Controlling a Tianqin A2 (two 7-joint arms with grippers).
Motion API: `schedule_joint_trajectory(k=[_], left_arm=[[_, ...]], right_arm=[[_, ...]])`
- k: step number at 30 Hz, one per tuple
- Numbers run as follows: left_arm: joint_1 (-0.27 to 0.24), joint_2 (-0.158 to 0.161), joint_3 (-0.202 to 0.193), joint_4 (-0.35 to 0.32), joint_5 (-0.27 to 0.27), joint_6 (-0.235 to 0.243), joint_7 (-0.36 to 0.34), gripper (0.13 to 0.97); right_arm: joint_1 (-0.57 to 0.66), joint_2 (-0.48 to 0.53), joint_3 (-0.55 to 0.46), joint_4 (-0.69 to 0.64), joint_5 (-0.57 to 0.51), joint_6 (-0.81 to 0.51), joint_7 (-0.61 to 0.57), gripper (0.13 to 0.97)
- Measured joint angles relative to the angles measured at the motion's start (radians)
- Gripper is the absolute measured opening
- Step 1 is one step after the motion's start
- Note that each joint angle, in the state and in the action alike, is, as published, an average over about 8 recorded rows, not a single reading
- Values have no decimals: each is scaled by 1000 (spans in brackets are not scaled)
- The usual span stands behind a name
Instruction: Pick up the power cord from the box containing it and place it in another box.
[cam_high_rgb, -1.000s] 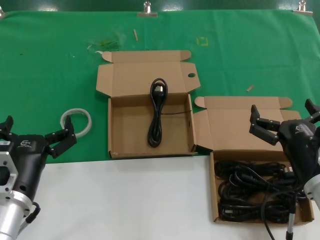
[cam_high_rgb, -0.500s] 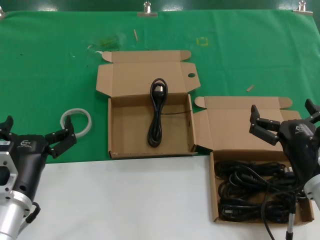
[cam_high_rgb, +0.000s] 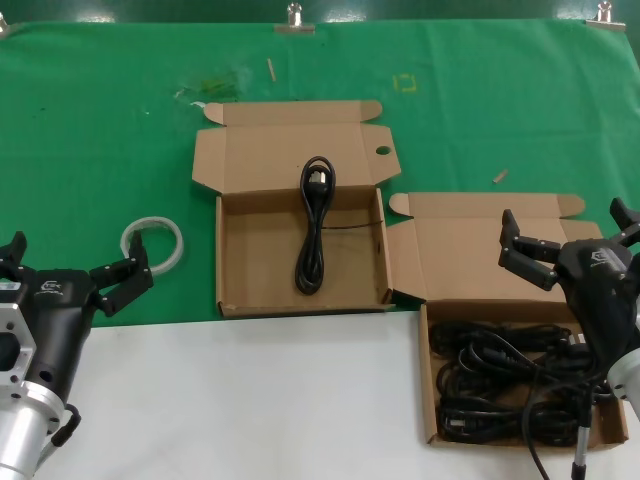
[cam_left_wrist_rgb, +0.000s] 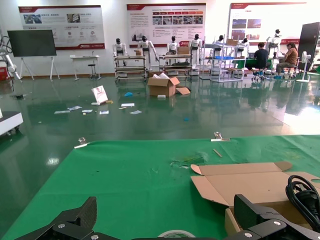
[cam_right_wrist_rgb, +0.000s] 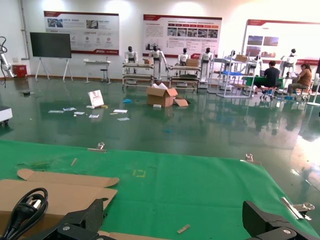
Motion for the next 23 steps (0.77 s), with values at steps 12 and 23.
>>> schedule_joint_trajectory(k=[12,23], left_arm=[[0,0,0,0,0,0,0,966],[0,0,0,0,0,0,0,966]], right_arm=[[0,0,0,0,0,0,0,966],[0,0,0,0,0,0,0,966]])
